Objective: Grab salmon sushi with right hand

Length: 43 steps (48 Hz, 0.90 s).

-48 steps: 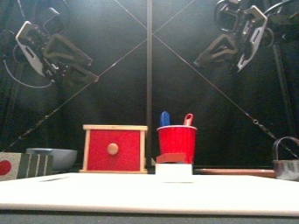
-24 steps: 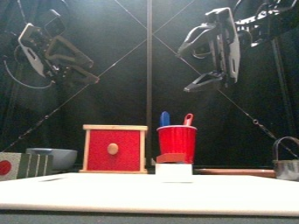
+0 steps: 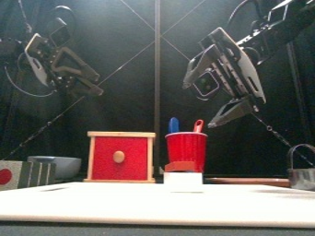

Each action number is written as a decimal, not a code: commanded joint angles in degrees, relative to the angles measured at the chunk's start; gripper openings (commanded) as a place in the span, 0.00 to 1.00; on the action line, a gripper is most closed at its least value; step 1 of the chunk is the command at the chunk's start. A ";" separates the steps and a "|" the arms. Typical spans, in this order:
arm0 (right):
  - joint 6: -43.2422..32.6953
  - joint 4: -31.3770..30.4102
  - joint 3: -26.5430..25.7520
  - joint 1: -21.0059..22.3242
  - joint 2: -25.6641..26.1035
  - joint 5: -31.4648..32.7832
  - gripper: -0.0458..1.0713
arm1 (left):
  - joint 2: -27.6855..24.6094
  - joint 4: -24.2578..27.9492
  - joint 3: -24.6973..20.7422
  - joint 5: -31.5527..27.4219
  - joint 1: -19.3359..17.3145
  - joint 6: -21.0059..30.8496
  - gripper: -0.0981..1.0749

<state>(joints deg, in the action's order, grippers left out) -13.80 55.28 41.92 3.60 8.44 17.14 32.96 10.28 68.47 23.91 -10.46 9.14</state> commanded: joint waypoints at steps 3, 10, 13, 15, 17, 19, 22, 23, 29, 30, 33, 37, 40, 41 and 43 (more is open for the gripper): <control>-5.98 -3.96 -2.99 0.09 -1.05 1.23 0.95 | 0.00 -0.09 -1.32 -0.44 -0.97 0.00 0.89; -16.61 -14.41 -6.06 0.18 -3.52 5.36 0.95 | 0.00 0.09 -1.49 -0.62 -1.14 -0.09 0.89; -21.97 -19.95 -7.91 0.18 -4.57 7.21 0.95 | 0.00 0.18 -1.49 -0.62 -1.32 -0.18 0.89; -25.66 -23.99 -9.32 0.18 -5.36 8.70 0.95 | 0.00 0.26 -1.49 -0.62 -1.49 -0.18 0.89; -29.62 -28.04 -11.07 0.09 -6.24 10.11 0.95 | 0.00 0.26 -1.49 -0.62 -1.67 -0.18 0.89; -34.54 -33.13 -13.10 -0.26 -7.21 11.95 0.95 | 0.00 0.26 -1.41 -0.53 -1.76 -0.18 0.89; -40.25 -38.85 -15.29 -0.44 -8.61 14.85 0.95 | 0.00 0.35 -1.41 -0.62 -1.93 -0.18 0.89; -42.10 -40.52 -16.00 -0.62 -9.05 15.82 0.95 | 0.09 0.26 -1.32 -0.62 -2.02 -0.18 0.89; -50.89 -49.13 -19.78 -2.20 -11.95 19.42 0.95 | 0.00 0.35 -1.23 -0.62 -2.46 -0.26 0.89; -52.03 -50.01 -20.13 -2.37 -12.39 19.51 0.95 | 0.00 0.35 -1.14 -0.62 -2.55 -0.18 0.89; -53.96 -52.03 -21.18 -2.90 -13.80 19.51 0.95 | 0.09 0.35 -1.05 -0.79 -2.81 -0.18 0.89; -55.55 -51.59 -22.15 -3.96 -15.73 19.60 0.95 | 0.09 0.18 -1.05 -1.41 -2.81 -0.09 0.89; -56.51 -50.89 -22.76 -4.48 -16.79 19.42 0.95 | 0.09 0.18 -1.05 -1.76 -2.81 -0.09 0.89; -56.78 -50.54 -22.94 -4.75 -17.14 19.42 0.95 | 0.09 0.18 -1.05 -1.93 -2.81 -0.09 0.89; -57.48 -50.10 -23.38 -5.10 -17.93 19.60 0.95 | 0.09 0.18 -1.05 -1.93 -2.90 -0.09 0.89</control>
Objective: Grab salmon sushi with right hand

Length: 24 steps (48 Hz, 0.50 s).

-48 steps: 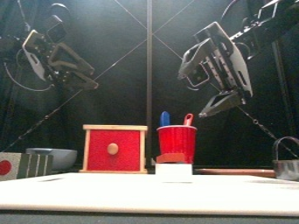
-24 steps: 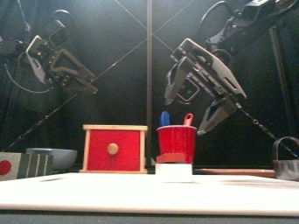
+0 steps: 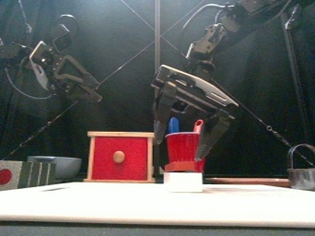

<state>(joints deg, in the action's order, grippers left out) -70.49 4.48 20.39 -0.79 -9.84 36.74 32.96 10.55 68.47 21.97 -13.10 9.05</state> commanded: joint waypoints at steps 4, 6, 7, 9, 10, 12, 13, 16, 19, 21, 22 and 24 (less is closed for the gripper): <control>-2.29 0.88 -2.55 -1.23 -1.14 0.62 0.95 | 0.09 -0.09 -1.05 0.00 -0.26 0.00 0.89; -3.34 0.70 -2.90 -1.49 -1.93 1.14 0.95 | 0.09 -0.09 -1.05 0.00 -0.35 -0.09 0.89; -3.96 0.62 -2.90 -1.58 -2.11 1.32 0.95 | 0.09 0.00 -1.05 0.00 -0.35 -0.09 0.89; -5.01 0.26 -3.16 -1.67 -2.55 1.76 0.95 | 0.09 0.00 -1.05 0.00 -0.35 -0.09 0.89; -5.54 0.09 -3.16 -1.67 -2.81 1.93 0.95 | 0.09 0.00 -1.05 0.00 -0.35 -0.09 0.89; -6.68 -0.62 -3.25 -1.93 -3.16 2.29 0.95 | 0.09 0.00 -1.05 0.00 -0.35 -0.09 0.89; -7.03 -0.97 -3.25 -2.02 -3.43 2.37 0.95 | 0.09 0.00 -0.97 0.00 -0.35 -0.09 0.89; -8.35 -1.67 -3.60 -2.20 -3.87 2.46 0.95 | 0.09 0.00 -0.97 -0.09 -0.26 -0.09 0.89; -9.67 -2.29 -4.22 -2.46 -4.31 2.55 0.95 | 0.09 0.09 -0.88 -0.09 -0.35 -0.09 0.89; -10.11 -2.72 -4.48 -2.55 -4.31 2.64 0.95 | 0.09 0.09 -0.79 -0.09 -0.35 -0.09 0.89; -10.63 -3.25 -4.66 -2.64 -4.48 2.64 0.95 | 0.09 0.09 -0.79 -0.09 -0.35 -0.09 0.89; -11.25 -3.87 -4.83 -2.81 -4.66 2.90 0.95 | 0.09 0.09 -0.79 -0.09 -0.35 -0.09 0.89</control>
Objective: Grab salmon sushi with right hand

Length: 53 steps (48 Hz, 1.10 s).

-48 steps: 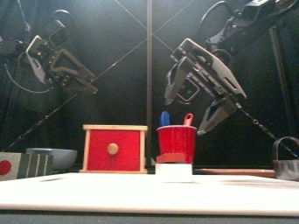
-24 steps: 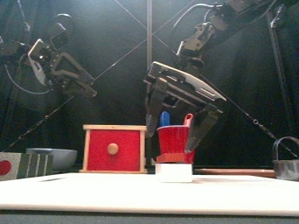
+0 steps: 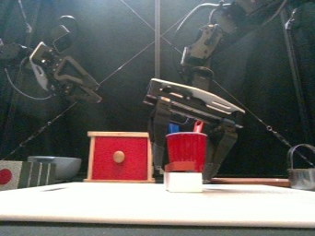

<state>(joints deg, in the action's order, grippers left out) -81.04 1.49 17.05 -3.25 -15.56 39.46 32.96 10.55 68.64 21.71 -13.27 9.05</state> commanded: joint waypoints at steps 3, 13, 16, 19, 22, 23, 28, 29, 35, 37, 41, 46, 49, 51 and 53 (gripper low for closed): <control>-1.05 -1.05 -1.76 -0.35 0.62 0.88 0.95 | 0.09 0.09 -0.97 0.18 -0.18 -0.09 0.89; -1.05 -0.97 -3.34 -0.44 -0.88 3.25 0.95 | 0.09 0.09 -0.53 0.18 -0.26 -0.09 0.89; -1.05 -0.97 -3.87 -0.53 -1.23 3.78 0.95 | 0.09 0.09 -0.26 0.18 -0.26 -0.09 0.89; -0.97 -1.05 -4.48 -0.53 -1.58 4.31 0.95 | 0.09 0.09 -0.26 0.18 -0.35 -0.09 0.89; -0.97 -1.05 -4.92 -0.53 -2.02 4.75 0.95 | 0.09 0.09 -0.09 0.18 -0.35 -0.09 0.89; -0.97 -1.14 -5.01 -0.62 -2.11 4.92 0.95 | 0.09 0.09 -0.18 0.18 -0.44 -0.09 0.89; -1.05 -1.14 -5.54 -0.70 -2.64 5.80 0.95 | 0.26 0.09 -0.09 0.09 -0.53 -0.09 0.89; -1.05 -1.14 -5.63 -0.70 -2.72 5.89 0.94 | 0.35 0.09 -0.09 0.09 -0.53 -0.09 0.89; -0.97 -1.23 -6.24 -0.70 -3.08 6.50 0.94 | 0.88 0.09 0.18 0.09 -0.62 -0.09 0.89; -1.05 -1.41 -6.50 -0.70 -3.16 6.86 0.94 | 1.23 0.09 0.26 0.09 -0.70 -0.09 0.89; -1.05 -1.41 -6.94 -0.70 -3.16 7.56 0.94 | 1.76 0.09 0.35 0.09 -0.79 -0.09 0.89; -1.14 -1.49 -7.47 -0.70 -3.25 8.61 0.94 | 2.11 0.09 0.53 0.09 -1.05 -0.09 0.89; -1.14 -1.49 -8.09 -0.70 -3.34 9.05 0.94 | 2.20 0.09 0.53 0.09 -1.23 -0.09 0.89; -1.14 -1.58 -8.88 -0.79 -3.52 9.40 0.94 | 2.20 0.09 0.53 0.09 -1.23 -0.09 0.89; -1.05 -1.67 -9.40 -0.79 -3.78 10.02 0.94 | 2.20 0.09 0.62 0.09 -1.23 -0.18 0.89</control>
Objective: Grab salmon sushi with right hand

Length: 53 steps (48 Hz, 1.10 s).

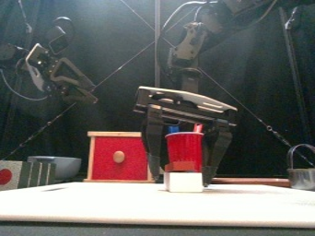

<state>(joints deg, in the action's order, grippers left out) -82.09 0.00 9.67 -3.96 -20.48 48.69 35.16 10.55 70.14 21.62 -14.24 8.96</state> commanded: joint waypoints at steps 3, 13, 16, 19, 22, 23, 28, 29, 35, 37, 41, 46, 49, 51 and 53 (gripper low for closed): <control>-0.09 -0.44 -2.72 -0.18 0.62 2.02 0.94 | 0.00 0.09 -0.88 0.18 -0.26 -0.09 0.89; -0.09 -0.70 -3.96 -0.26 -0.70 4.39 0.94 | 0.00 0.62 -0.44 0.18 -0.26 -0.09 0.89; -0.09 -0.62 -4.22 -0.26 -0.79 4.39 0.94 | 0.09 0.70 -0.18 0.00 -0.26 -0.09 0.89; -0.18 -0.53 -4.48 -0.26 -0.97 4.57 0.94 | 0.18 0.62 0.00 -0.26 -0.26 -0.09 0.89; -0.09 -0.62 -4.66 -0.26 -1.05 4.66 0.94 | 0.18 0.62 0.09 -0.53 -0.26 0.00 0.89; -0.09 -0.62 -4.75 -0.26 -1.14 4.75 0.94 | 0.26 0.62 0.09 -0.53 -0.26 0.00 0.89; -0.18 -0.62 -4.83 -0.26 -1.41 4.83 0.94 | 0.35 0.70 0.09 -0.62 -0.26 0.00 0.89; -0.09 -0.62 -4.92 -0.26 -1.49 4.92 0.94 | 0.35 0.62 0.09 -0.62 -0.26 0.00 0.89; -0.18 -0.35 -5.01 -0.26 -1.93 5.10 0.94 | 0.44 0.62 -0.18 -0.62 -0.35 -0.09 0.89; -0.09 -0.26 -5.19 -0.26 -1.93 5.10 0.94 | 0.53 0.70 -0.18 -0.53 -0.26 -0.09 0.89; -0.18 -0.35 -5.71 -0.44 -1.93 5.45 0.92 | 0.53 0.62 -0.09 -0.62 -0.35 -0.09 0.89; -0.09 -0.62 -6.06 -0.53 -1.93 6.50 0.85 | 0.53 0.62 -0.09 -0.62 -0.35 -0.09 0.89; 0.00 -0.97 -6.15 -0.53 -1.93 6.68 0.77 | 0.53 0.70 0.00 -0.62 -0.35 -0.09 0.89; -0.09 -1.23 -6.24 -0.44 -1.93 6.68 0.73 | 0.53 0.70 0.09 -0.62 -0.35 -0.09 0.89; -0.09 -1.41 -6.24 -0.53 -1.93 6.68 0.70 | 0.53 0.62 0.09 -0.62 -0.35 -0.09 0.89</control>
<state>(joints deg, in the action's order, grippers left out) -82.09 -0.97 4.66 -4.48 -23.82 55.28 35.60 11.16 71.28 20.83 -14.41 8.96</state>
